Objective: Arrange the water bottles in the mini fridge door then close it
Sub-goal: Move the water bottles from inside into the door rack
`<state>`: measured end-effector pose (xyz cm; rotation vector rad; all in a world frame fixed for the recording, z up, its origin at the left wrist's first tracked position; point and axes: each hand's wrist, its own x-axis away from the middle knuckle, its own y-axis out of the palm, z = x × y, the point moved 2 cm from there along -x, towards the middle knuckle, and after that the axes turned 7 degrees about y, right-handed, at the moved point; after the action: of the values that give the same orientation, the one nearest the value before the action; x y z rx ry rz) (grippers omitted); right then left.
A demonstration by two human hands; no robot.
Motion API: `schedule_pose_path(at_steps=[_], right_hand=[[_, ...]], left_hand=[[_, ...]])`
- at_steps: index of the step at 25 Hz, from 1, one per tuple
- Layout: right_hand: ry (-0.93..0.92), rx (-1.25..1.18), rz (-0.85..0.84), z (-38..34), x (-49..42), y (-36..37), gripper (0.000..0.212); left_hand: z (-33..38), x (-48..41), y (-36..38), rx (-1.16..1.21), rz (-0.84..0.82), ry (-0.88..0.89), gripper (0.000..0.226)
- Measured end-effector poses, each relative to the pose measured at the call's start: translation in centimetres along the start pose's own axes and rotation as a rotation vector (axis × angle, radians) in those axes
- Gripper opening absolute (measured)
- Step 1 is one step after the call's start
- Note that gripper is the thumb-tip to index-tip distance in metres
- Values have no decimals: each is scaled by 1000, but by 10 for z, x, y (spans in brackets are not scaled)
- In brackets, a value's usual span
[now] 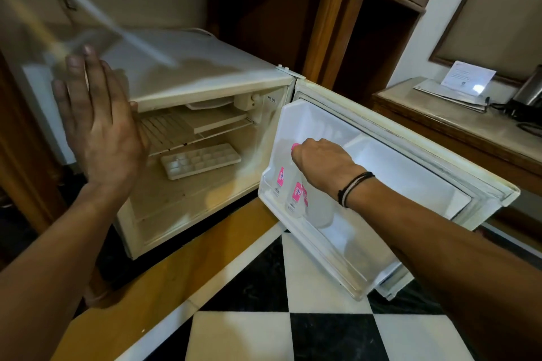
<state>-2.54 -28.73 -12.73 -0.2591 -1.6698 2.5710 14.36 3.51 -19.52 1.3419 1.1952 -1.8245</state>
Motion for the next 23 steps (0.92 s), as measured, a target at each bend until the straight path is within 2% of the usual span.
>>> schedule_pose_path(at_steps=[3,9,13,15,17,19,20,21,23], right_hand=[[29,80,-47,-16,-13,9,37],[116,257,-172,7,-6,34,35],[76,272,-189,0,-3,31,35],[37,207,-75,4,-2,18,34],[60,81,180,20,4,-8,30],[194,-38,384,52,11,-34,33],[281,-63,394,71,16,-41,37],[369,-69,331,88,22,-42,41],[473,-66,69,112,35,-32,47]], left_hand=[[-13,0,-10,-52,-24,-16,70],[15,-6,-10,-46,-26,33,70],[4,1,-9,-59,-72,13,69],[-1,1,-6,-76,-59,15,69],[-2,1,-1,-63,-49,17,68],[-3,3,3,-14,-62,-10,68],[-3,4,4,2,-65,-19,68],[-2,4,5,14,-65,-23,68],[-1,4,3,10,-52,-14,68]])
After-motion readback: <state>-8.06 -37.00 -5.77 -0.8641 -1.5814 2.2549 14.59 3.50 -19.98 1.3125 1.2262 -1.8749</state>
